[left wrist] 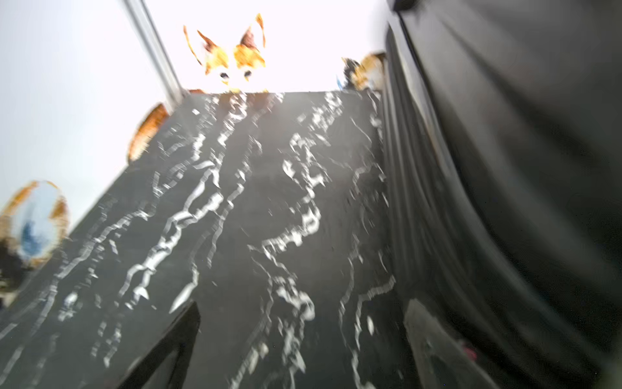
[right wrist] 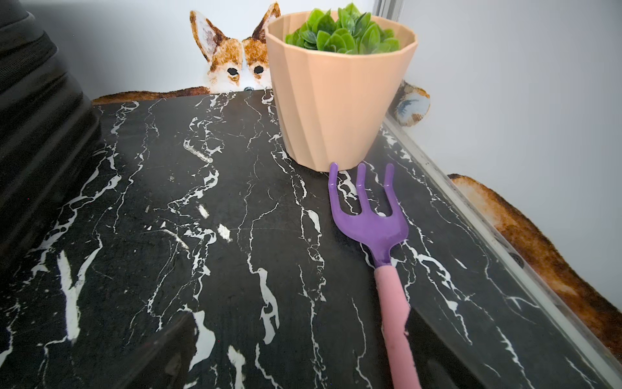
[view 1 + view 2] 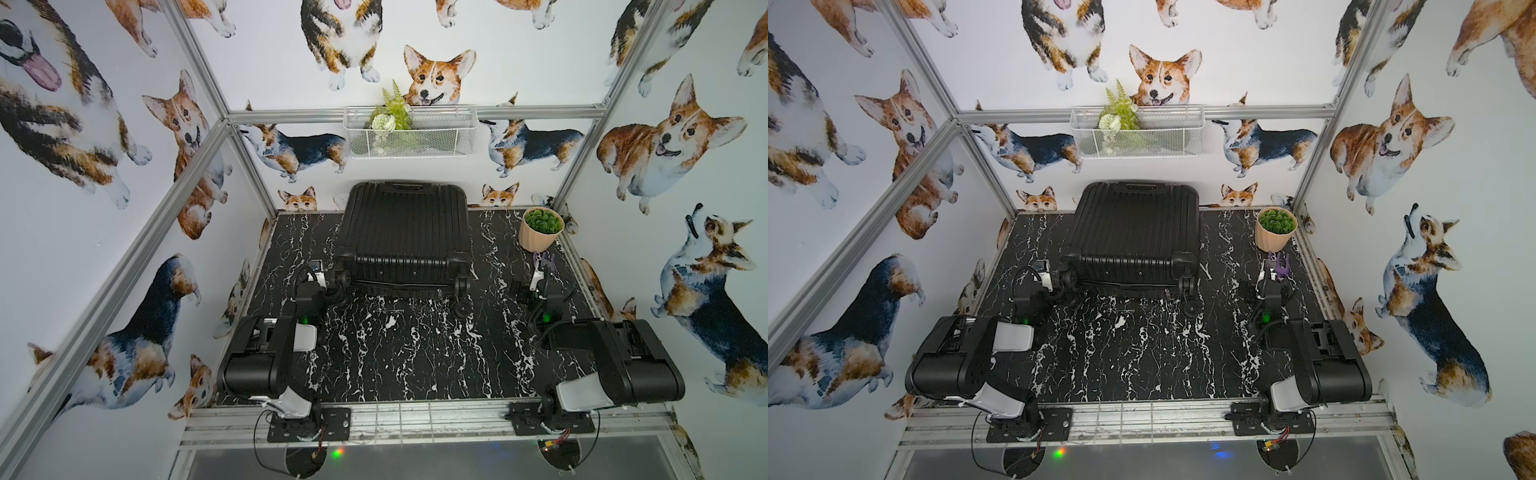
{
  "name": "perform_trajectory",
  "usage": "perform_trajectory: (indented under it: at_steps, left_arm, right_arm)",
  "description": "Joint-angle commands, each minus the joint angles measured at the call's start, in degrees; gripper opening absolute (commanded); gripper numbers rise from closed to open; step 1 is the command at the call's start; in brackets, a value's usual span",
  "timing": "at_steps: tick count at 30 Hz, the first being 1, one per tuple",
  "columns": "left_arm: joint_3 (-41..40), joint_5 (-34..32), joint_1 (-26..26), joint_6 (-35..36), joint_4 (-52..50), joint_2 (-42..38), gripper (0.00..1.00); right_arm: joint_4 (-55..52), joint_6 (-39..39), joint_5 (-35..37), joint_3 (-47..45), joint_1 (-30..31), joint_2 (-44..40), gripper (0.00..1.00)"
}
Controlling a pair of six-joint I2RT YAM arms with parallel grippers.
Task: Close the suitcase zippers
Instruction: Reset both arms
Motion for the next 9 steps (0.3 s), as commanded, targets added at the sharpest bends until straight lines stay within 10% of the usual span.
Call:
perform_trajectory:
  at_steps: [1, 9]
  left_arm:
    - [-0.4, 2.5, -0.1, 0.9, 2.4, 0.2, 1.0]
    - [1.8, 0.4, -0.2, 0.1, -1.6, 0.3, 1.0]
  right_arm:
    - [1.6, -0.3, 0.3, 0.3, 0.0, 0.0, 1.0]
    - [2.3, -0.4, 0.5, -0.2, 0.0, -0.2, 1.0]
